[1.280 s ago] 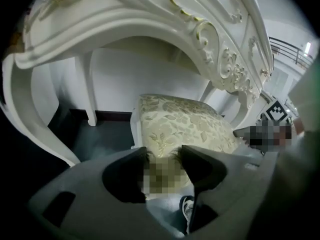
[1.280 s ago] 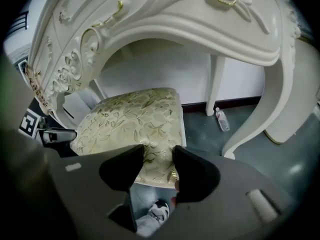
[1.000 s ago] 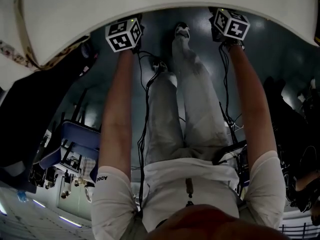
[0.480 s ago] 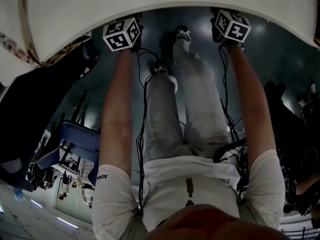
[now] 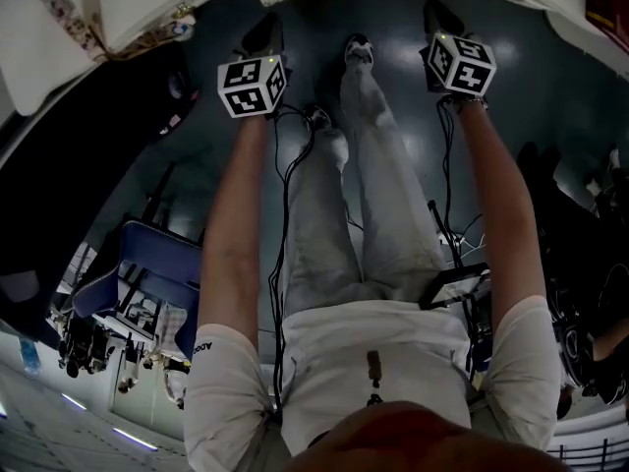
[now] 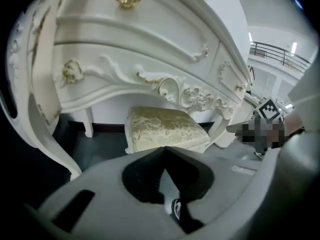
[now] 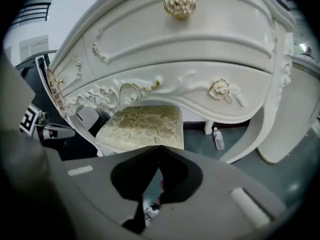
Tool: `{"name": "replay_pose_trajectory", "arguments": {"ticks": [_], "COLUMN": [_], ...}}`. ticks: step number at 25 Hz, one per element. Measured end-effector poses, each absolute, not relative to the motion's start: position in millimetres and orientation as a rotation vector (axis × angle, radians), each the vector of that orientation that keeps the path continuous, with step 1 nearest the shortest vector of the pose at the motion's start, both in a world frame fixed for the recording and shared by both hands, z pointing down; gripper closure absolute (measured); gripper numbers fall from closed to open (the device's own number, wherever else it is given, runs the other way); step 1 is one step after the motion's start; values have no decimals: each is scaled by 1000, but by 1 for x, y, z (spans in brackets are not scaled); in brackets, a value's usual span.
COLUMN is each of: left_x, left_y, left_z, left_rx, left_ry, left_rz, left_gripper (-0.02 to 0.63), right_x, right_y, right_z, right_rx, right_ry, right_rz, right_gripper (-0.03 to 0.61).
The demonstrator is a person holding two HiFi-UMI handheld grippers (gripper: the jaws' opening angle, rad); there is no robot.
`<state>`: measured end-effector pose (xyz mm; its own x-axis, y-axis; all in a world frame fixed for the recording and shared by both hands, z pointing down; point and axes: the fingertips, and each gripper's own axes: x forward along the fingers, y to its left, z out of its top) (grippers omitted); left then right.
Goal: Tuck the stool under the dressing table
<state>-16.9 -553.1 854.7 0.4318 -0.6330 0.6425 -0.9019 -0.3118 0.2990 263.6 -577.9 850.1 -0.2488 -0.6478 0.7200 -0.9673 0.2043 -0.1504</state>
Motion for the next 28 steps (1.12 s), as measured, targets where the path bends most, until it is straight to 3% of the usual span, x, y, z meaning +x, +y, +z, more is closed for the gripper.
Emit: {"name": "replay_pose_trajectory", "arguments": {"ticks": [11, 28], "left_x": [-49, -62], "left_y": [-463, -322], "left_z": [725, 432], "left_rx": [2071, 2354], "left_ry": [-1317, -1232], "left_rz": [355, 176], "left_gripper": [606, 606], "right_x": [280, 277], "right_y": [-464, -326], "right_z": [714, 398], "right_rx": [1467, 1565], "right_ry": [-2102, -2320], "right_rz": [815, 617], "right_gripper": [572, 572]}}
